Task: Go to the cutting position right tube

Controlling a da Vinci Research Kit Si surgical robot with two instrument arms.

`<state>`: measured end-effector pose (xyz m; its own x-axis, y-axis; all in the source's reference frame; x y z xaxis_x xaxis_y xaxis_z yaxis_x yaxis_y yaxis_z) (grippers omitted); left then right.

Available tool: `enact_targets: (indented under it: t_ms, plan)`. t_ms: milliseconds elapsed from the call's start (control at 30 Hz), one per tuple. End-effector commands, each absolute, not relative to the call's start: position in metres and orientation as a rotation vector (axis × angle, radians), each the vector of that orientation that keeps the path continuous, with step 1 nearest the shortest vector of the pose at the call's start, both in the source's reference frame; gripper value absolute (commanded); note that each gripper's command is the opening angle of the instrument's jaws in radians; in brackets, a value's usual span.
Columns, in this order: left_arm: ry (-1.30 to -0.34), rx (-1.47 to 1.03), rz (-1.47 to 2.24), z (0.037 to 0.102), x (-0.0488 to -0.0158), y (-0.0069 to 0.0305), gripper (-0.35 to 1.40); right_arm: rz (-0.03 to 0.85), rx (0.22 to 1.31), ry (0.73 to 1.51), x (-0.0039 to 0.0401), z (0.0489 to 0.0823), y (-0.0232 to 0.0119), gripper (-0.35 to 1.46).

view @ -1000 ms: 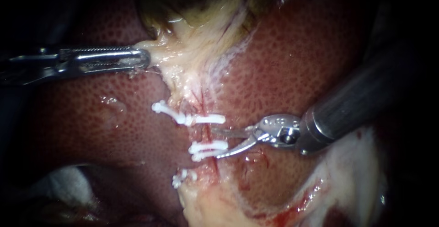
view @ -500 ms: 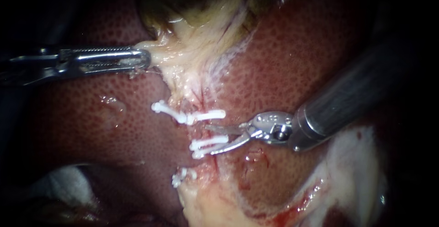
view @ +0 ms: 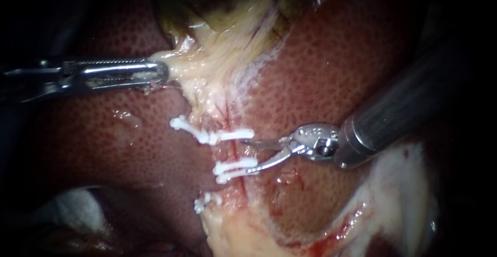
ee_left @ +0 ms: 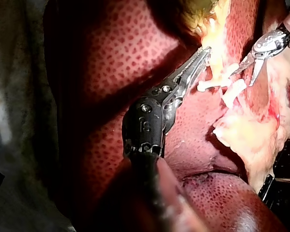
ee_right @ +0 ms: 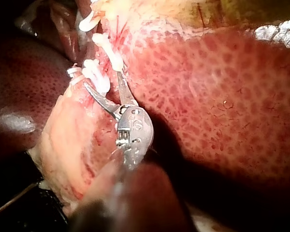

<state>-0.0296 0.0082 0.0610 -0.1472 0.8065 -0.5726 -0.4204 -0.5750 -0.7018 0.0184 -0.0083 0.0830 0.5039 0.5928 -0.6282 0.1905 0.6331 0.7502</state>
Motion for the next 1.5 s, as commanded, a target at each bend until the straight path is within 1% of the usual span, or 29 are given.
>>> enact_targets:
  t_ms: [33,333,633,700,933,1100,1167,1267,1500]
  plan:
    - [-0.482,-1.257,1.839,0.0610,-0.0296,0.0082,-0.35,0.286,0.887,1.044,0.0185,0.0829,-0.0084,1.21]
    - [-0.484,-1.257,1.839,0.0610,-0.0295,0.0084,-0.35,0.292,0.889,1.042,0.0194,0.0823,-0.0089,1.25]
    - [-0.488,-1.258,1.839,0.0614,-0.0291,0.0088,-0.35,0.291,0.892,1.041,0.0201,0.0822,-0.0091,1.23]
    - [-0.488,-1.258,1.839,0.0614,-0.0291,0.0088,-0.35,0.292,0.891,1.041,0.0204,0.0822,-0.0092,1.26]
    - [-0.487,-1.258,1.839,0.0615,-0.0291,0.0089,-0.35,0.289,0.904,1.049,0.0217,0.0818,-0.0095,1.26]
    - [-0.488,-1.258,1.839,0.0618,-0.0290,0.0091,-0.35,0.297,0.911,1.061,0.0220,0.0813,-0.0098,1.31]
    - [-0.492,-1.259,1.839,0.0622,-0.0288,0.0094,-0.35,0.292,0.929,1.061,0.0220,0.0810,-0.0100,1.28]
    - [-0.486,-1.257,1.839,0.0631,-0.0285,0.0098,-0.35,0.274,0.955,1.066,0.0223,0.0807,-0.0102,1.18]
    - [-0.482,-1.256,1.838,0.0637,-0.0287,0.0100,-0.35,0.287,0.970,1.087,0.0241,0.0808,-0.0102,1.18]
